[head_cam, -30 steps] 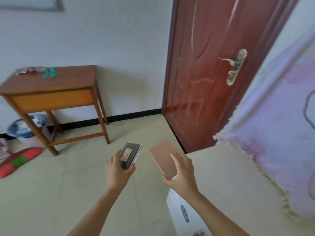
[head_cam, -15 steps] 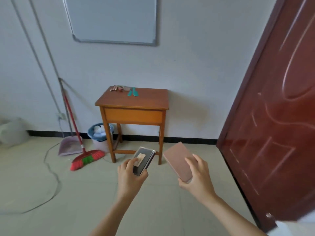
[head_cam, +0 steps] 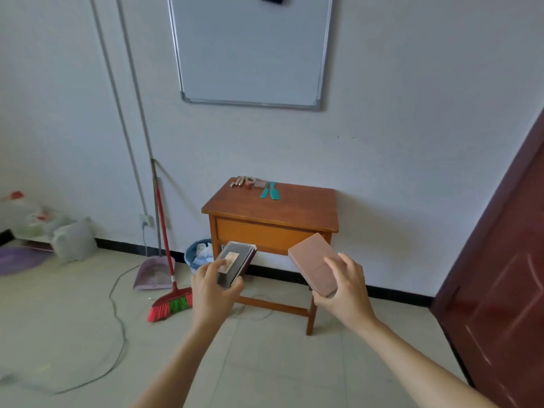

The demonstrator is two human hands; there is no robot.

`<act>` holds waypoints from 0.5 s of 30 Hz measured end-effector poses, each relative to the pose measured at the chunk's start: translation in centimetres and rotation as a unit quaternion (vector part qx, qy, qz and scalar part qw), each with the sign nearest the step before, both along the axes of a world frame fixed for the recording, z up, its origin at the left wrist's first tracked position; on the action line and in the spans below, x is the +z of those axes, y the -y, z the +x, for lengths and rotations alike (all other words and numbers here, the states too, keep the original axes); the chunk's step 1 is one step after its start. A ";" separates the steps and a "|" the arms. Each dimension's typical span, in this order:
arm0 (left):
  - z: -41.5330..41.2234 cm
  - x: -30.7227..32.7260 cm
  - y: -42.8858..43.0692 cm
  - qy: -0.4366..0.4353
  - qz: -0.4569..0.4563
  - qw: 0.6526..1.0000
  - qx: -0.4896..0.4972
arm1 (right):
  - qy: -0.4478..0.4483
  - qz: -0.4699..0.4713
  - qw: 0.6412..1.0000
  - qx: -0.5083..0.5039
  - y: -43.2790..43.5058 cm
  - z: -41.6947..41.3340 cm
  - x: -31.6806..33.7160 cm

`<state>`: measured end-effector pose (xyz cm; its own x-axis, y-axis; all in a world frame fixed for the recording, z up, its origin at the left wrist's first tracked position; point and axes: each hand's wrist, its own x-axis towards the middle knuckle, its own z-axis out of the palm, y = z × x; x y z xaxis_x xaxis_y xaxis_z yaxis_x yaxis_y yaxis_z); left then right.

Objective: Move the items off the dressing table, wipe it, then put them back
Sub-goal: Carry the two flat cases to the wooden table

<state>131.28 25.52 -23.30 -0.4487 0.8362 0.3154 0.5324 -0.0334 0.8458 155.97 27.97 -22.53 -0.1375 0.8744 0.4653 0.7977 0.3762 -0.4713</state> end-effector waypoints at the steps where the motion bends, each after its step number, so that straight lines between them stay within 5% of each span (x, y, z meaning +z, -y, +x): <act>1: 0.0 0.4 -1.8 0.004 -0.002 1.000 -0.001 | -0.007 0.004 1.000 0.004 -1.8 -0.1 0.1; 15: -3.1 -3.0 -22.2 0.021 -0.056 0.998 0.027 | 0.017 -0.038 0.998 0.043 -24.5 -4.5 -3.9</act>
<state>128.20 47.70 -26.33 -0.5046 0.8397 0.2006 0.4951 0.0911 0.8640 151.52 52.44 -26.40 -0.2275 0.8912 0.3924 0.7799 0.4081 -0.4746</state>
